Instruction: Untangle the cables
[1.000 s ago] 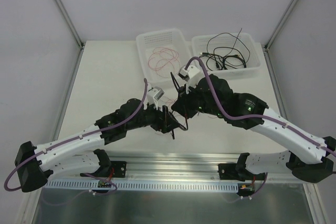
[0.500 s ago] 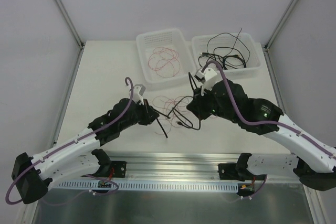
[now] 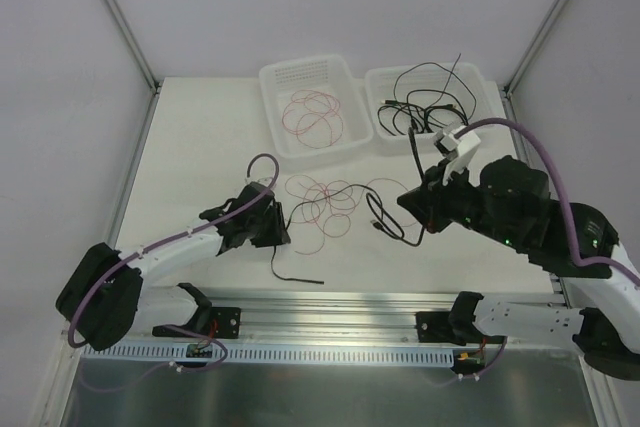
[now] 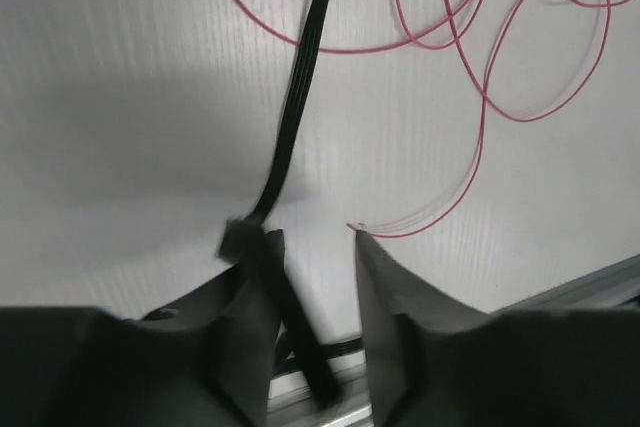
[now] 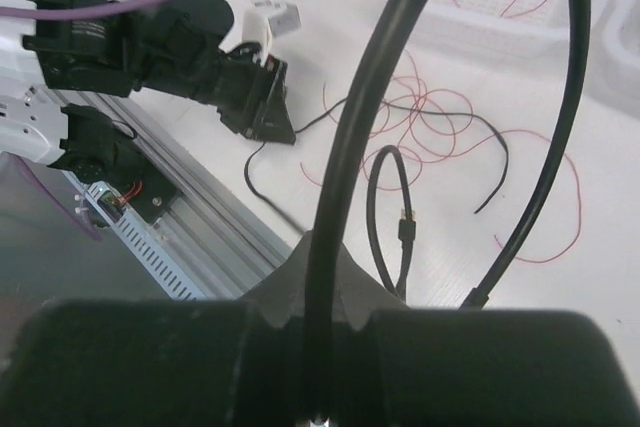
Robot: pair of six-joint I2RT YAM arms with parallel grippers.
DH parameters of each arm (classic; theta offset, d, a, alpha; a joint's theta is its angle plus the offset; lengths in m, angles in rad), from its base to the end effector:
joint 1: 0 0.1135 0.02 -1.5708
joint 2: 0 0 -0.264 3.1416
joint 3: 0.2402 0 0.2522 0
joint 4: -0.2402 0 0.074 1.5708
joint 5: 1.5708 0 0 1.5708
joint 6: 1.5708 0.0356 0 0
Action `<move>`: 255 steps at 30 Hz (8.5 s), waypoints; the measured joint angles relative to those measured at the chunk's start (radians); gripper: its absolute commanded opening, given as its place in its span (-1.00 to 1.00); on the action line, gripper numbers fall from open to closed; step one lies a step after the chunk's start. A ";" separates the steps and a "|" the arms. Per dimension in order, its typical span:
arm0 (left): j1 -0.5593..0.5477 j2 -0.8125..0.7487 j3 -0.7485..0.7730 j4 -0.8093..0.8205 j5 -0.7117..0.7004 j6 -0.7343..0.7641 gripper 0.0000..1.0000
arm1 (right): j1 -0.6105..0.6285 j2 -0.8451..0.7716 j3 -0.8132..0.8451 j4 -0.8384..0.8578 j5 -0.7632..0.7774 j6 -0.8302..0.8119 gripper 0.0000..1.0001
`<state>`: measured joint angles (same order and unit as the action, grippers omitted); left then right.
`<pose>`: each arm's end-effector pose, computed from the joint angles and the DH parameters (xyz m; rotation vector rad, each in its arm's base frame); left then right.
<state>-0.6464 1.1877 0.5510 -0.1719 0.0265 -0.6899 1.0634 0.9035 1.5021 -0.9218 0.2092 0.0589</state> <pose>0.1827 -0.1391 0.1817 -0.0408 2.4830 -0.6423 0.0688 0.1086 0.4739 -0.7977 1.7540 0.5651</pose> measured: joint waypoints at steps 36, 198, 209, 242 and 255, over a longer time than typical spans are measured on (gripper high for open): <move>0.243 -0.160 0.217 -0.360 -0.118 0.454 0.98 | -0.945 0.742 0.431 0.360 -0.286 -0.127 -0.99; -0.158 -0.009 1.062 -0.386 0.381 0.278 -1.00 | -0.186 0.113 -0.635 1.059 -0.575 -0.289 0.93; -0.187 0.031 1.108 -0.360 0.385 0.235 -1.00 | -0.185 0.207 -0.587 1.211 -0.497 -0.280 0.98; -0.089 -0.051 0.862 -0.311 0.139 0.256 0.96 | -0.302 0.050 -0.629 0.868 -0.412 -0.306 -0.99; 0.112 -0.214 0.546 -0.303 0.132 0.370 0.98 | -0.725 0.210 -0.269 0.625 -0.300 -0.359 -0.99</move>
<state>-0.5343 0.9741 1.0969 -0.4744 0.1585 -0.3202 0.3386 1.1137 1.2327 -0.2966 -0.0910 -0.2996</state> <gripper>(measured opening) 0.990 0.022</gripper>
